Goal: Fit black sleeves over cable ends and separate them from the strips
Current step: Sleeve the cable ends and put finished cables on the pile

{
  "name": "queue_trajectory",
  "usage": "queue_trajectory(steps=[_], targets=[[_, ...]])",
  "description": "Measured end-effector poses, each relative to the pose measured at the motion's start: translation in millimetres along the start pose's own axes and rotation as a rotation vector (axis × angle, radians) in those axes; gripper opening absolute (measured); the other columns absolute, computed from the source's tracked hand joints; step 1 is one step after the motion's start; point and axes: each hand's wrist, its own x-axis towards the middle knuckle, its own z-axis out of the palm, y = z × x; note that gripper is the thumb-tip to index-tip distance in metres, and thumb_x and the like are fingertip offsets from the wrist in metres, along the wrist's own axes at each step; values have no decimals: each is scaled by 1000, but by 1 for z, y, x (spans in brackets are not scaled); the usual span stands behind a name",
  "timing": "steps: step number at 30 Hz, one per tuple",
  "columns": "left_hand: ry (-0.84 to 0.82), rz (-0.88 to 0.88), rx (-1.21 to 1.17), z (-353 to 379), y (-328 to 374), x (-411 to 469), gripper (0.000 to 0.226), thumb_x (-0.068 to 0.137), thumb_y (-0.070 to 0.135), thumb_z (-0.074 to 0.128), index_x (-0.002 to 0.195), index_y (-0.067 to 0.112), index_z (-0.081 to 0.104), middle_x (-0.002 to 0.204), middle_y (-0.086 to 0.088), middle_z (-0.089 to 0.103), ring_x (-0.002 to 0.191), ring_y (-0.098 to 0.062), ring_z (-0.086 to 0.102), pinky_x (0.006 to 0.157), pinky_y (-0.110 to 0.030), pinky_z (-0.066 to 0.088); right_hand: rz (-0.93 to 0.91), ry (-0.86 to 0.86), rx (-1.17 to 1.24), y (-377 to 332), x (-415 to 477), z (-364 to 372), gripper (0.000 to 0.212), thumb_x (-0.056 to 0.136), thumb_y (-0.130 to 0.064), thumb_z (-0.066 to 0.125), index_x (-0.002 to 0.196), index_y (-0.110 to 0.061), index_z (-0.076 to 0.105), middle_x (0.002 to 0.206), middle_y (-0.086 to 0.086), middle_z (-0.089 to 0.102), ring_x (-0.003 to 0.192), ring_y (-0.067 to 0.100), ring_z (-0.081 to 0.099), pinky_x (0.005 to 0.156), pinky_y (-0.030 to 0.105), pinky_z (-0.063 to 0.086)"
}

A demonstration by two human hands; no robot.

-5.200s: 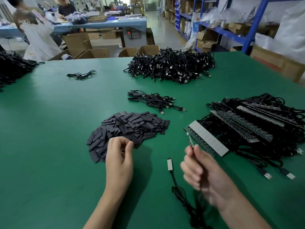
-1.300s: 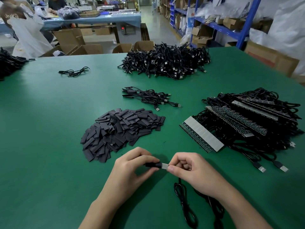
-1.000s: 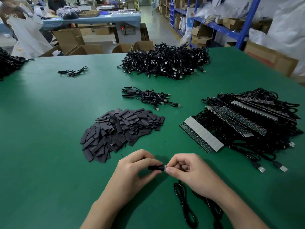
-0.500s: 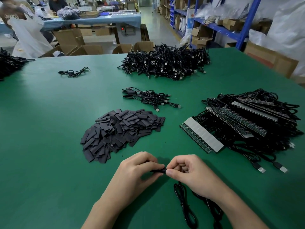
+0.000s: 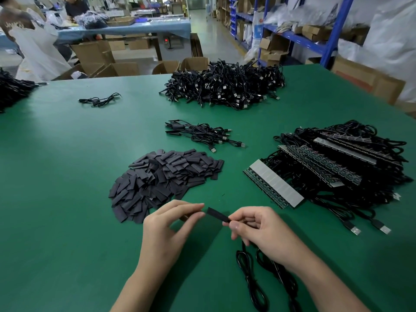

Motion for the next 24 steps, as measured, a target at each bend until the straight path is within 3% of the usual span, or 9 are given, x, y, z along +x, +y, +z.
queue_trajectory(steps=[6, 11, 17, 24], targets=[[-31, -6, -8, 5, 3, -2, 19, 86, 27, 75, 102, 20, 83, 93, 14, 74, 79, -6, 70, 74, -17, 53, -1, 18, 2, -4, -1, 5, 11, 96, -21, 71, 90, -28, 77, 79, 3, 77, 60, 9, 57, 66, 22, 52], [-39, 32, 58, 7, 2, -3, 16, 89, 28, 78, 102, 19, 82, 91, 20, 71, 78, 3, 65, 72, -11, 50, -3, 67, -32, -2, 0, 8, 12, 96, -20, 71, 85, -24, 75, 78, 2, 77, 56, 9, 56, 65, 24, 52], [-52, 100, 88, 8, 3, -3, 22, 94, 37, 71, 101, 19, 81, 91, 19, 71, 75, 0, 65, 63, -25, 55, -5, 110, -84, 0, 0, 10, 24, 95, -17, 71, 80, -35, 73, 77, -1, 77, 54, 9, 59, 67, 25, 56], [-36, 223, 214, 9, 3, -2, 15, 94, 27, 72, 104, 20, 81, 86, 13, 71, 69, -4, 63, 57, -28, 55, 8, 160, -20, 0, 1, 11, 13, 94, -9, 72, 83, -16, 70, 75, 3, 78, 50, 14, 60, 64, 25, 56]])
